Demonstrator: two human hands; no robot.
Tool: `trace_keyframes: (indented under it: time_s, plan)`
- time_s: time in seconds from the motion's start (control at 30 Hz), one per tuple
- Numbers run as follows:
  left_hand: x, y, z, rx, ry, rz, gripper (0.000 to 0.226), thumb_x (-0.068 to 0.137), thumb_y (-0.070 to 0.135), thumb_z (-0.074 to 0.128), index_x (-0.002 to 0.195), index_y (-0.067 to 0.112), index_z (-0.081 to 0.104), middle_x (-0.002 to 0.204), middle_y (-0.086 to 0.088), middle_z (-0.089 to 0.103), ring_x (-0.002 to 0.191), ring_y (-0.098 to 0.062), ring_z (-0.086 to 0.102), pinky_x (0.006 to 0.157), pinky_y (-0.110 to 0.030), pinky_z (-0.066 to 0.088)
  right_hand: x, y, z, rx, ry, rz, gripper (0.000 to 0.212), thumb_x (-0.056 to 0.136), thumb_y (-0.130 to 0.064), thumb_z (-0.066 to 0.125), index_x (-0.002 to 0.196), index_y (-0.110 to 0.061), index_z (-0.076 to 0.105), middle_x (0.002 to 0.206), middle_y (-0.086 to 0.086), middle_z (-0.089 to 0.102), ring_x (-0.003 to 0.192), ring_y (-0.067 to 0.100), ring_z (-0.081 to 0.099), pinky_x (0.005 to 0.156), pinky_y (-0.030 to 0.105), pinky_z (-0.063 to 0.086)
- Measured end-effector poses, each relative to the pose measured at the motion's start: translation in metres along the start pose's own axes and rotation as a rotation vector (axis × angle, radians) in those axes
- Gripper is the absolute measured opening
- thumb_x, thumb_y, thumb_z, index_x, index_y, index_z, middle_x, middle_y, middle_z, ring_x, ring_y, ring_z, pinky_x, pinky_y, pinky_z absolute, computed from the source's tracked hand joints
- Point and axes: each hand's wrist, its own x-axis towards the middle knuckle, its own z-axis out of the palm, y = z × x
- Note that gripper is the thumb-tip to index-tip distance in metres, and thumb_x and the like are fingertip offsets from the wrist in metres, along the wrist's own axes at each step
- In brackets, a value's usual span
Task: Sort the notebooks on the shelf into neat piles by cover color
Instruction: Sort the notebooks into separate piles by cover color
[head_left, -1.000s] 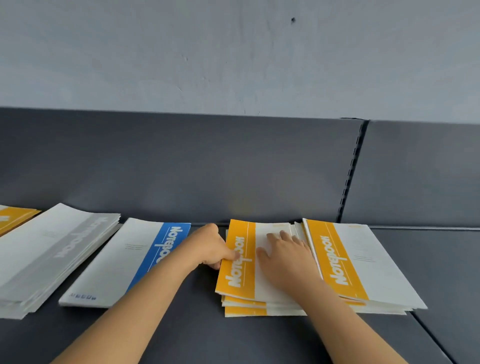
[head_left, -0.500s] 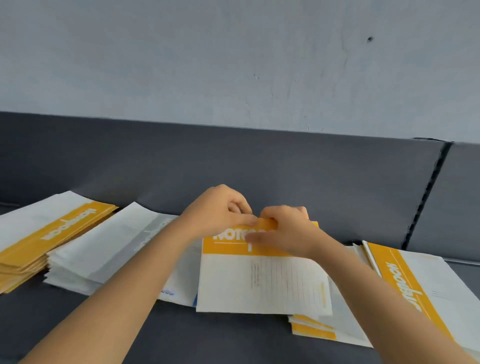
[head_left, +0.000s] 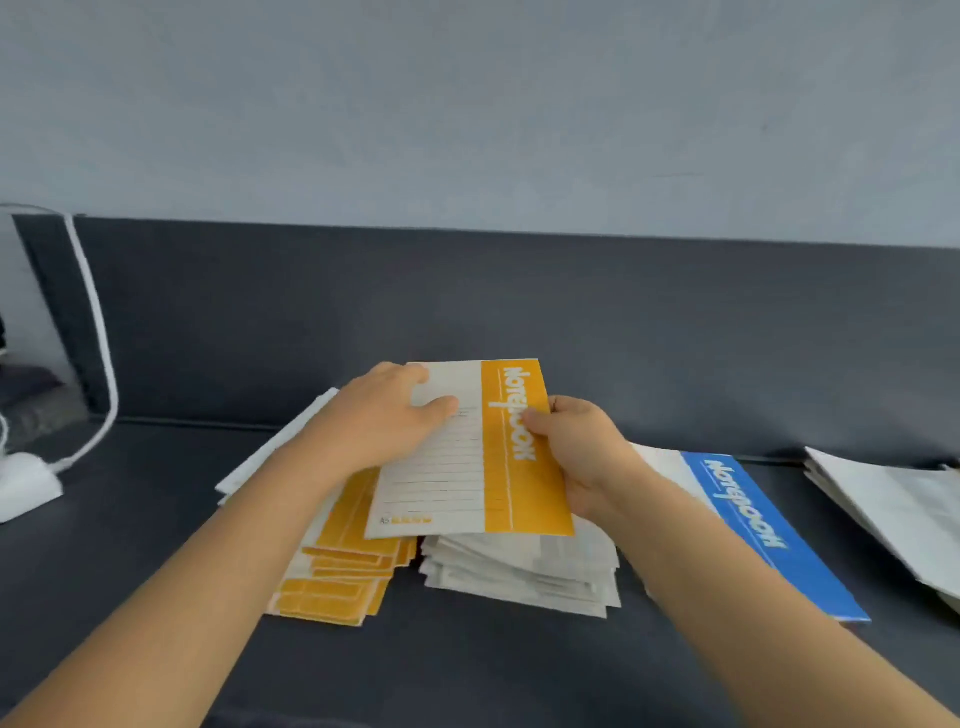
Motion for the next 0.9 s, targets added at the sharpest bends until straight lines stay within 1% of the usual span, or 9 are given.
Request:
trace_keyframes:
  time_s: [0.1, 0.2, 0.3, 0.37, 0.4, 0.47, 0.63, 0.8, 0.9]
  plan:
    - [-0.002, -0.054, -0.019, 0.042, -0.099, 0.022, 0.052, 0.1, 0.035, 0.044, 0.15, 0.027, 0.028, 0.162, -0.001, 0.007, 0.136, -0.021, 0.039, 0.094, -0.027, 0.035, 0.009, 0.006, 0.066, -0.018, 0.075, -0.031, 0.026, 0.098, 0.0, 0.035, 0.104, -0.005, 0.06, 0.09, 0.006, 0.066, 0.09, 0.026, 0.066, 0.068, 0.038, 0.054]
    - [-0.002, -0.09, -0.028, 0.077, -0.161, 0.063, 0.051, 0.102, 0.036, 0.04, 0.151, 0.027, 0.027, 0.163, -0.001, -0.001, 0.147, -0.023, 0.02, 0.109, -0.035, 0.028, 0.019, 0.013, 0.115, -0.251, 0.175, -0.096, 0.027, 0.096, 0.0, 0.035, 0.119, -0.004, 0.048, 0.113, 0.014, 0.059, 0.105, 0.031, 0.059, 0.077, 0.036, 0.05]
    - [-0.002, -0.111, -0.017, 0.239, -0.244, 0.15, 0.058, 0.103, 0.046, 0.027, 0.155, 0.024, 0.016, 0.163, -0.001, -0.011, 0.149, -0.017, -0.011, 0.119, -0.036, 0.005, 0.025, 0.021, 0.138, -0.689, 0.238, -0.24, 0.041, 0.095, -0.007, 0.04, 0.136, -0.008, 0.033, 0.146, 0.014, 0.032, 0.129, 0.029, 0.038, 0.09, 0.023, 0.036]
    - [-0.004, -0.125, -0.004, 0.363, -0.33, 0.159, 0.059, 0.104, 0.047, 0.015, 0.156, 0.023, 0.001, 0.161, 0.0, -0.02, 0.147, -0.016, -0.02, 0.12, -0.035, -0.005, 0.021, 0.027, 0.141, -1.114, 0.256, -0.314, 0.043, 0.097, -0.015, 0.04, 0.139, -0.01, 0.035, 0.157, 0.015, 0.012, 0.143, 0.03, 0.014, 0.112, 0.033, 0.02]
    - [-0.004, -0.13, 0.0, 0.382, -0.349, 0.144, 0.059, 0.103, 0.046, 0.011, 0.155, 0.023, -0.003, 0.161, 0.001, -0.019, 0.147, -0.016, -0.02, 0.12, -0.035, -0.006, 0.02, 0.031, 0.139, -1.264, 0.261, -0.357, 0.043, 0.098, -0.021, 0.038, 0.14, -0.012, 0.037, 0.158, 0.013, 0.012, 0.145, 0.029, 0.01, 0.116, 0.038, 0.013]
    - [-0.004, -0.134, 0.003, 0.427, -0.288, 0.161, 0.059, 0.103, 0.046, 0.01, 0.156, 0.022, -0.001, 0.163, 0.001, -0.01, 0.149, -0.016, -0.013, 0.121, -0.037, -0.004, 0.015, 0.033, 0.134, -1.375, 0.269, -0.385, 0.044, 0.101, -0.032, 0.032, 0.141, -0.016, 0.038, 0.157, 0.01, 0.018, 0.145, 0.026, 0.012, 0.117, 0.04, 0.008]
    - [-0.006, -0.093, -0.002, 0.47, -0.102, 0.227, 0.065, 0.099, 0.055, 0.01, 0.155, 0.022, 0.01, 0.163, -0.002, 0.007, 0.15, -0.022, 0.002, 0.122, -0.042, 0.006, 0.005, 0.027, 0.098, -1.526, 0.294, -0.314, 0.054, 0.1, -0.043, 0.031, 0.148, -0.018, 0.027, 0.159, 0.01, 0.013, 0.146, 0.03, 0.01, 0.116, 0.043, 0.014]
    - [-0.005, -0.012, 0.014, 0.441, -0.082, 0.362, 0.072, 0.097, 0.061, 0.012, 0.156, 0.02, 0.009, 0.163, -0.003, 0.005, 0.15, -0.021, 0.004, 0.122, -0.04, 0.007, -0.016, 0.018, 0.016, -1.477, 0.328, -0.182, 0.051, 0.095, -0.049, 0.038, 0.135, -0.016, 0.042, 0.136, 0.006, 0.045, 0.126, 0.028, 0.043, 0.102, 0.039, 0.036]
    - [-0.005, 0.053, 0.041, 0.434, -0.075, 0.445, 0.075, 0.097, 0.063, 0.016, 0.155, 0.017, 0.008, 0.163, -0.006, 0.004, 0.15, -0.021, 0.003, 0.122, -0.041, 0.006, -0.032, 0.015, -0.055, -1.452, 0.393, -0.118, 0.051, 0.094, -0.05, 0.041, 0.131, -0.015, 0.045, 0.131, 0.005, 0.048, 0.123, 0.028, 0.044, 0.097, 0.039, 0.04]
